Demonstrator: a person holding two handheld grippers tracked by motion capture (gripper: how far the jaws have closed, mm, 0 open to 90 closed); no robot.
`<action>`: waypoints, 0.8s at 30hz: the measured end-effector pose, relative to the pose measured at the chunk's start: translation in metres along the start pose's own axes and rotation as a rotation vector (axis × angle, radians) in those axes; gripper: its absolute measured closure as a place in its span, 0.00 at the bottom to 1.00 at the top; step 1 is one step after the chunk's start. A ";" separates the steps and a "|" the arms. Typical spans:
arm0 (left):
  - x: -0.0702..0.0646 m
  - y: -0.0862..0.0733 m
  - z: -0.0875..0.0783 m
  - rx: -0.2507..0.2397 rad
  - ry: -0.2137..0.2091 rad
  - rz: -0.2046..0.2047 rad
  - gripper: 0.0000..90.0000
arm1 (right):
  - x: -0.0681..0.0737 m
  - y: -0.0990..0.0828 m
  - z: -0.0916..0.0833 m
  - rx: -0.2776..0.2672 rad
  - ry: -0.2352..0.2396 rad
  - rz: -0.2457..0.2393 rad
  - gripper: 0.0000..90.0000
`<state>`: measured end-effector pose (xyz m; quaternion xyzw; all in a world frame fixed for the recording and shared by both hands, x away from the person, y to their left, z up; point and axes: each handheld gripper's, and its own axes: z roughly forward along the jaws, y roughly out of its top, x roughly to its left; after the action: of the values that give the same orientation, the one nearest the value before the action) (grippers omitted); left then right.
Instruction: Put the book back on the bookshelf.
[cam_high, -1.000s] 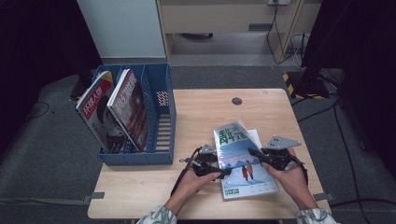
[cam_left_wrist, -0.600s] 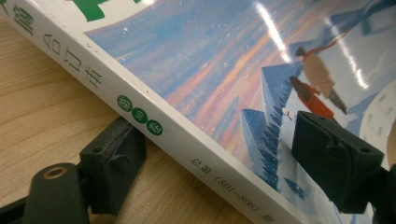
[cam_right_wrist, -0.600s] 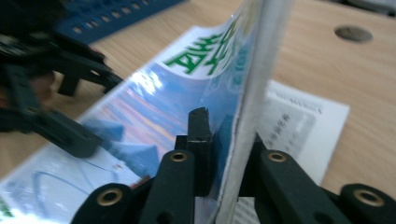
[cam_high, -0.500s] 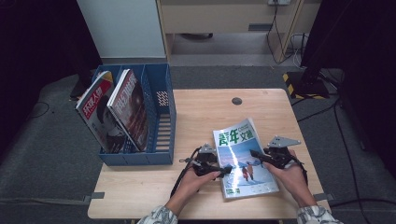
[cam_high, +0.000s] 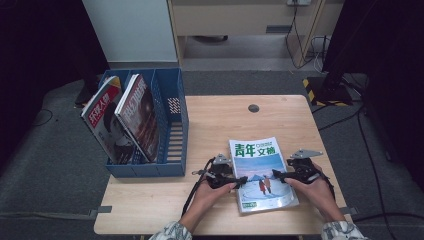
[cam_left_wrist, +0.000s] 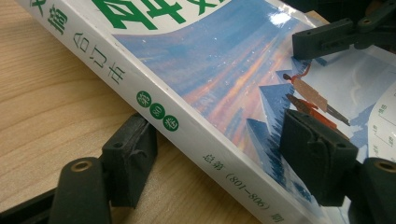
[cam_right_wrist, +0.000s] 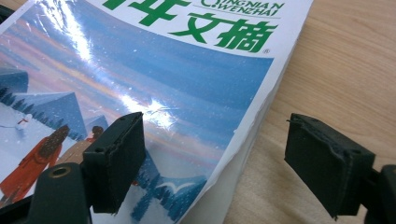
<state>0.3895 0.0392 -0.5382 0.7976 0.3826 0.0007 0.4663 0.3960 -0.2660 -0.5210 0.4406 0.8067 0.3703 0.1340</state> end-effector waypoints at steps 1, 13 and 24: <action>0.000 0.000 0.000 0.000 0.002 0.001 0.30 | 0.001 0.000 0.001 0.010 0.007 0.013 0.20; 0.002 0.000 -0.001 -0.004 0.001 -0.007 0.31 | 0.008 -0.004 0.006 0.034 0.073 0.092 0.17; 0.023 0.000 -0.017 0.001 0.000 -0.104 0.41 | 0.030 -0.003 0.008 0.049 0.151 0.021 0.24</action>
<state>0.3997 0.0658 -0.5363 0.7769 0.4236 -0.0236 0.4653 0.3813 -0.2394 -0.5253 0.4229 0.8188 0.3839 0.0583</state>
